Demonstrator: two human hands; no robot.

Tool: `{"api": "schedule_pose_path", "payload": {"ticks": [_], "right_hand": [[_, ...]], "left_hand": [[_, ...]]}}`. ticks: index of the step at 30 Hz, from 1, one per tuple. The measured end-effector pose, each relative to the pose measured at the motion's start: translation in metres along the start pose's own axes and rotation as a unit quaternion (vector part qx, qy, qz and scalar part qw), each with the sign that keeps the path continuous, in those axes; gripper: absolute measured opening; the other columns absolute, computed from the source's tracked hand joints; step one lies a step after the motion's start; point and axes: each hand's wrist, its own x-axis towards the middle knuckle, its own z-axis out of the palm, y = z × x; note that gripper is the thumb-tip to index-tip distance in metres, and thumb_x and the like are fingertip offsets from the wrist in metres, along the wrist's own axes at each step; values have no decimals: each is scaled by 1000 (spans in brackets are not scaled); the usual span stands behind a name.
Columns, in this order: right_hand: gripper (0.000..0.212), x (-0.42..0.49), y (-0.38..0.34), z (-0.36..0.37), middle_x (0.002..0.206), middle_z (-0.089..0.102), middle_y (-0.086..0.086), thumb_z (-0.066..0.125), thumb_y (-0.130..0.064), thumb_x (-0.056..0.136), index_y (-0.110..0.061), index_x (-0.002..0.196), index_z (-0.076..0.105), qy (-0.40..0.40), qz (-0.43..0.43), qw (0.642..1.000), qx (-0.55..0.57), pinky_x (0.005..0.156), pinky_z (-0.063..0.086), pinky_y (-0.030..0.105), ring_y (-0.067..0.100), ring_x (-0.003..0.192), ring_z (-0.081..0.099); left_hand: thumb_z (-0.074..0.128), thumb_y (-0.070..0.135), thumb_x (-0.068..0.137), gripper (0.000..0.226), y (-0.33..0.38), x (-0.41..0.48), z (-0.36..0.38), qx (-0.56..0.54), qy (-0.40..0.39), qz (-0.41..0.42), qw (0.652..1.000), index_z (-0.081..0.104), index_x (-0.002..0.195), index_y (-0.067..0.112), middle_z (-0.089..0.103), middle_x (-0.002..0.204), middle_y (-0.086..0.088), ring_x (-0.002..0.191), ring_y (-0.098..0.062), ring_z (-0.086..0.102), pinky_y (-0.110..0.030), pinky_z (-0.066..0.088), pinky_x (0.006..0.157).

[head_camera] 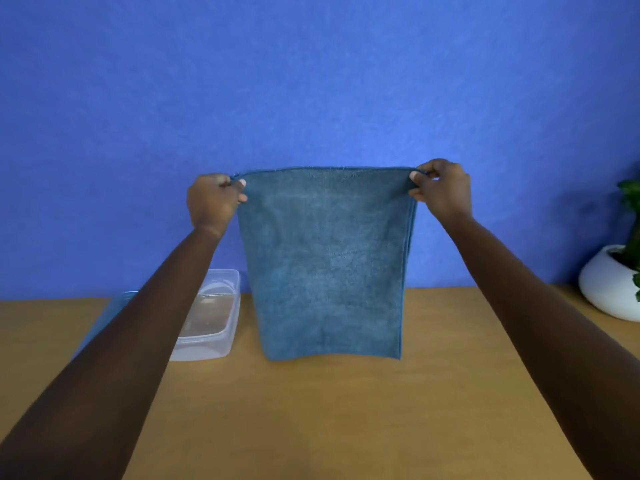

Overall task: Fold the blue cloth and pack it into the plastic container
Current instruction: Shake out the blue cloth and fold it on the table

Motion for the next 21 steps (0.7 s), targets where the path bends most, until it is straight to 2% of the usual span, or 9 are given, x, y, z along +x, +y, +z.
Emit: {"api": "schedule_pose_path", "payload": {"ticks": [3, 5, 8, 9, 11, 13, 14, 17, 21], "right_hand": [[7, 5, 0, 6, 87, 57, 9, 57, -6, 89, -1, 90, 61, 10, -10, 998, 58, 82, 55, 40, 11, 67, 68], [8, 5, 6, 8, 91, 57, 8, 57, -7, 88, -3, 92, 62, 12, -28, 998, 48, 82, 53, 34, 26, 87, 64], [13, -3, 23, 7, 90, 58, 4, 57, -9, 88, 1, 94, 62, 7, -58, 998, 14, 61, 41, 4, 9, 74, 58], [12, -7, 29, 6, 90, 58, 3, 56, -8, 89, 2, 93, 62, -1, -64, 998, 3, 56, 39, 1, -1, 66, 56], [10, -14, 45, 2, 89, 58, 5, 56, -6, 89, 2, 93, 62, -30, -65, 997, -4, 59, 40, 0, -10, 59, 55], [6, -20, 56, -4, 86, 58, 9, 56, -2, 89, 0, 91, 60, -81, -37, 996, 30, 73, 49, 15, -2, 62, 59], [4, -23, 60, -9, 83, 58, 10, 55, 0, 89, -2, 87, 58, -111, -19, 992, 56, 73, 53, 20, 1, 61, 62], [19, -32, 65, -28, 72, 58, 6, 56, 2, 88, -11, 74, 57, -197, 20, 976, 84, 55, 56, 12, -2, 50, 65], [24, -42, 68, -54, 57, 66, -2, 59, -1, 86, -17, 69, 64, -322, 104, 940, 34, 53, 55, 12, 3, 50, 66]], "left_hand": [[59, 17, 86, 30, 2, 2, 6, 29, 40, 67, 996, 55, 58, 7, 75, 88, -21, 50, 5, 58, -12, 37, 51], [60, 14, 86, 20, -1, 2, 8, 2, 45, 87, 995, 64, 76, -2, 72, 89, -24, 60, -6, 59, -18, 40, 58], [60, 13, 87, 20, -13, -2, 8, -17, 37, 105, 994, 66, 87, -7, 60, 78, -15, 75, -15, 53, -27, 39, 71], [61, 13, 87, 21, -18, -5, 7, -15, 34, 111, 993, 66, 88, -8, 60, 77, -13, 73, -12, 54, -26, 40, 70], [61, 13, 88, 21, -29, -15, 4, -10, 13, 122, 992, 67, 85, -7, 68, 72, -5, 55, 9, 53, -18, 43, 60], [62, 11, 87, 21, -40, -22, -2, -25, -39, 104, 994, 63, 71, -3, 67, 50, 15, 40, 9, 51, -13, 45, 54], [62, 9, 87, 25, -44, -26, -7, -39, -74, 88, 993, 59, 63, 3, 61, 39, 16, 36, 6, 50, -12, 47, 51], [63, 5, 85, 37, -53, -34, -23, -40, -185, 68, 980, 49, 52, 9, 47, 30, 7, 29, -2, 38, -8, 37, 38], [72, 18, 70, 32, -56, -45, -49, -9, -372, -23, 928, 50, 50, 6, 42, 34, 6, 33, -3, 36, -9, 34, 40]]}}
